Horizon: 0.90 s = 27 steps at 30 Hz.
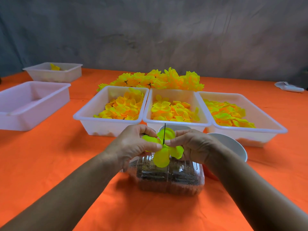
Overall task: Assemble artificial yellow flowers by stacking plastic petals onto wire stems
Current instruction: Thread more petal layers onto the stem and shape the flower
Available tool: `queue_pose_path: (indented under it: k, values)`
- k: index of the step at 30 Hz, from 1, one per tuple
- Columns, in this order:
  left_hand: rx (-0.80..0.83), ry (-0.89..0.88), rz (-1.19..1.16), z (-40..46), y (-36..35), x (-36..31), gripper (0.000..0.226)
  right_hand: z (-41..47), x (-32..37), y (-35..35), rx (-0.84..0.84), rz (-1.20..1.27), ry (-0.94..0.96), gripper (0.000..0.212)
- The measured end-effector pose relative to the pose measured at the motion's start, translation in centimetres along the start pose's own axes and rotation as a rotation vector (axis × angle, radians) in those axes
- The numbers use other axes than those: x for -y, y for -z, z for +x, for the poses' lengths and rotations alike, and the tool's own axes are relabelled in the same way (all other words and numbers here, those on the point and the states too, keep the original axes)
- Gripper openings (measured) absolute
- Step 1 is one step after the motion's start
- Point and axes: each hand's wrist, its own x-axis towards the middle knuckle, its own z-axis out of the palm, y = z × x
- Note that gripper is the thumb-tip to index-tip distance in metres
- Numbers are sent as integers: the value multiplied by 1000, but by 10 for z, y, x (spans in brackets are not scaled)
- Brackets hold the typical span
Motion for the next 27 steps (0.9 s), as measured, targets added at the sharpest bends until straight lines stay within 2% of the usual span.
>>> queue_pose_path:
  k: [4,7,10,14,17,24,27]
  values:
    - [-120,-274,159,-7,-1,3,37,-1,0,2,-35,-54,23,11]
    - [-130,-390,225,-9,-5,4,28,-2,0,3,-26,-63,31,16]
    - [-141,-426,225,-7,-9,5,21,-2,1,4,-21,-74,43,12]
    - [-154,-443,182,-2,-11,9,22,-3,4,5,-31,-100,51,20]
    - [-142,-470,231,1,-10,13,21,-4,11,5,-80,-173,76,18]
    - [-47,-453,226,10,-5,14,8,47,38,25,-504,-702,425,7]
    - [-37,-463,201,12,-5,16,9,90,40,39,-547,-1049,406,20]
